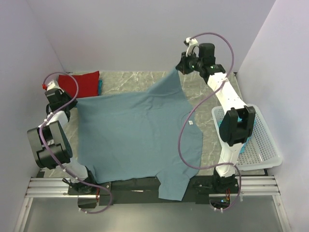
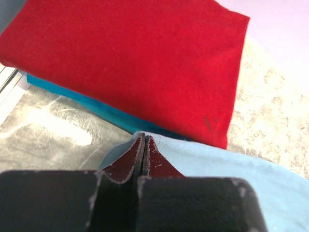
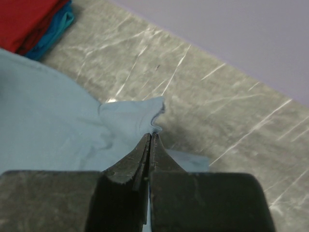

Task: Fold and stack the t-shirts
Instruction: Fold the tshirt

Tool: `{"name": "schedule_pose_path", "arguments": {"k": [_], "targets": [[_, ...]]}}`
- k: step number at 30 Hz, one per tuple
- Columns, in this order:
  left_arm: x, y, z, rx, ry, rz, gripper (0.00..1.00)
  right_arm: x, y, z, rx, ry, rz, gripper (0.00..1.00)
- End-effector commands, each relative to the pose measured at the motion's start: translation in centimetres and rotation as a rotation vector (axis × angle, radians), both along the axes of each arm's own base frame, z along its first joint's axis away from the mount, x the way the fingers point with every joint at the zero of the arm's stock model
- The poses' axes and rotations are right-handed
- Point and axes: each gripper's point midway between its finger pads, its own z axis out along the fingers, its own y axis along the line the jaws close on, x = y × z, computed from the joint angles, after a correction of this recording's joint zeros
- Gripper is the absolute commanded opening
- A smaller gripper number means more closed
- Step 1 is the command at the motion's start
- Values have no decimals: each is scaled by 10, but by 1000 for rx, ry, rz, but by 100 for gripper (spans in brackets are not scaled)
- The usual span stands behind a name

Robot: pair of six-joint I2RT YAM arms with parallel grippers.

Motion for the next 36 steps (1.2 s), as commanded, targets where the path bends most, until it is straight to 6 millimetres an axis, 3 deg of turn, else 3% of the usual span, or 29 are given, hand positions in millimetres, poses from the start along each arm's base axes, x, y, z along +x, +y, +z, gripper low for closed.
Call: {"name": "schedule_pose_path", "arguments": {"k": [1,8,13,20,26,36], "targets": [[3,2,43,71,-139,-17,0,-25,2,15,16,-57,57,0],[-6,0,51,80,-173,-13,0,-61,0,11,6,-52,96,0],[-15,-2,41,95,-160,-12,0,-88,-4,6,-6,-59,115,0],[-20,-4,39,111,-163,-22,0,-122,-8,16,-13,-98,135,0],[-27,-5,40,132,-164,-21,0,-142,-10,11,-19,-89,152,0],[-40,-4,33,125,-147,16,0,-157,-14,-2,-34,-70,165,0]]}}
